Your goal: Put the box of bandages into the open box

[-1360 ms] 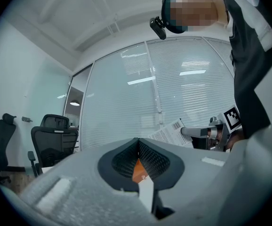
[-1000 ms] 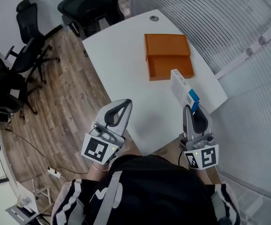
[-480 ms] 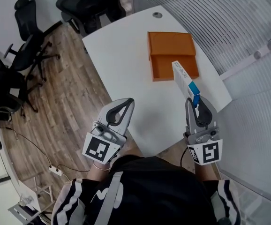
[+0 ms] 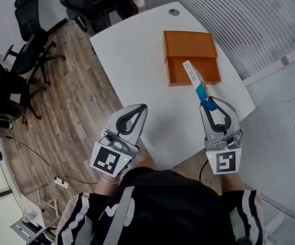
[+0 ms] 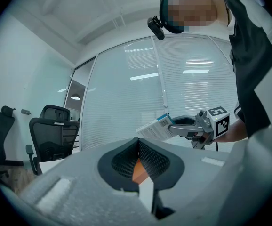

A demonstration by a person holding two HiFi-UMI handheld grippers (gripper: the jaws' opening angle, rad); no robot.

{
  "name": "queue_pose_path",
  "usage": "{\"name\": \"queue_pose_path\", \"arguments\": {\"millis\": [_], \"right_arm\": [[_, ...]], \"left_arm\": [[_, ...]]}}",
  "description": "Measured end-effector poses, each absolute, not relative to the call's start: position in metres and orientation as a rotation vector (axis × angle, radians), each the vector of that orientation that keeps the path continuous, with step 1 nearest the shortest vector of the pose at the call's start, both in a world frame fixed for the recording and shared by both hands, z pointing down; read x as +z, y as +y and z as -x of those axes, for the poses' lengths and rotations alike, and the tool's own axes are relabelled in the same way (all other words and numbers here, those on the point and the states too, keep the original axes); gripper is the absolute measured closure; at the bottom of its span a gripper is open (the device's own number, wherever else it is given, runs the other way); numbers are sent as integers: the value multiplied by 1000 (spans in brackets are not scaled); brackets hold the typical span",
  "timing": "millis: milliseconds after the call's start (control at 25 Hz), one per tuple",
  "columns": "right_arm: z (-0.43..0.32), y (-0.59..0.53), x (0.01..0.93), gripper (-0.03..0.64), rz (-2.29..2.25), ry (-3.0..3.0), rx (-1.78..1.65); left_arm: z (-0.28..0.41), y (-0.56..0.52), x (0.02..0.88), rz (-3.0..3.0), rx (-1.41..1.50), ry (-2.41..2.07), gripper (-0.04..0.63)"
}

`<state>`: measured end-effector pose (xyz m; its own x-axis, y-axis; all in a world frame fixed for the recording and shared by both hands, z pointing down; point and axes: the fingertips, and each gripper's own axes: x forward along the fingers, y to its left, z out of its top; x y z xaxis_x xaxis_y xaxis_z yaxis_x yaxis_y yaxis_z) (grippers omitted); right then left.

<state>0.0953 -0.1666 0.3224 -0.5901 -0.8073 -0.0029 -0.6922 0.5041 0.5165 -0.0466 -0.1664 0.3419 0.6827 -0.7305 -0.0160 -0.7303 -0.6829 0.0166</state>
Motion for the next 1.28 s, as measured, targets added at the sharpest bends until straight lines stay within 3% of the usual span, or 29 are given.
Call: {"name": "queue_pose_path", "arguments": {"millis": [1280], "right_arm": [[-90, -211, 430, 534, -747, -2027, -1000]], "left_arm": [[51, -177, 348, -2861, -6, -1261, 595]]}}
